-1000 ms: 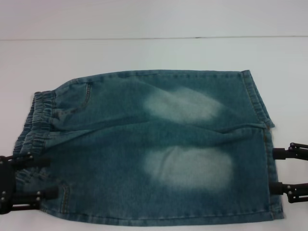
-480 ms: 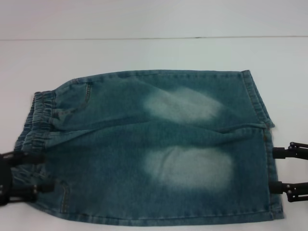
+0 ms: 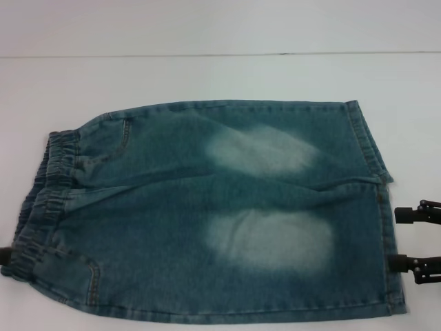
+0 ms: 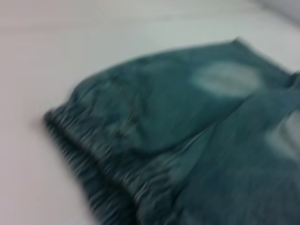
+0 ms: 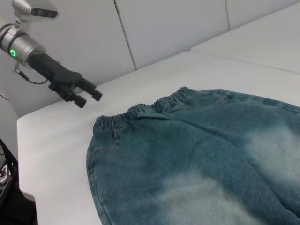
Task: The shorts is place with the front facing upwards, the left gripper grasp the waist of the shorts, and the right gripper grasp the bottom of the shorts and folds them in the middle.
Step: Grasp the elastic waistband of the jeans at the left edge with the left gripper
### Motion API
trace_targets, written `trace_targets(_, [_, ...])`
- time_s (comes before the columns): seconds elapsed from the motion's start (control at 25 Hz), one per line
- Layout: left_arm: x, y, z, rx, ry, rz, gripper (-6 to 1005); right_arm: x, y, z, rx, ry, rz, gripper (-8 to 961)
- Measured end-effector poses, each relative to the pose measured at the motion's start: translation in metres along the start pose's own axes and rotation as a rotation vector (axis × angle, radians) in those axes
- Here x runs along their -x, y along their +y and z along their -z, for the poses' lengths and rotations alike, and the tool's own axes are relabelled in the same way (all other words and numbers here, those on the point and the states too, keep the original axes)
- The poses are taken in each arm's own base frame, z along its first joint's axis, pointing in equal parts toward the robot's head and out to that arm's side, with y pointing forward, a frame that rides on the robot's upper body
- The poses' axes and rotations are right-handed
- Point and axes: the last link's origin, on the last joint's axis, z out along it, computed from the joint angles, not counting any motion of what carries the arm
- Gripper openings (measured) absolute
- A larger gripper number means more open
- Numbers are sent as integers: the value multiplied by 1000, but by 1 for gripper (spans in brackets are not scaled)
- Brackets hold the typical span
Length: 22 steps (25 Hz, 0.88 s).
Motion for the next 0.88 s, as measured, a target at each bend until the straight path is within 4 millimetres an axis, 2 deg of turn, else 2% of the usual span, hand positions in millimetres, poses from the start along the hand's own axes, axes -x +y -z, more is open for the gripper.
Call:
trace_targets(0.2, [3, -5, -2, -41, -89, 28, 755, 0, -1, -1, -6, 4, 1, 946])
trace_targets(0.52, [-1, 1, -36, -34, -165, -33, 728, 3, -3, -3, -4, 2, -11, 947])
trace_targets(0.88, [-5, 3, -40, -14, -183, -54, 697, 1, -3, -3, -14, 4, -26, 946])
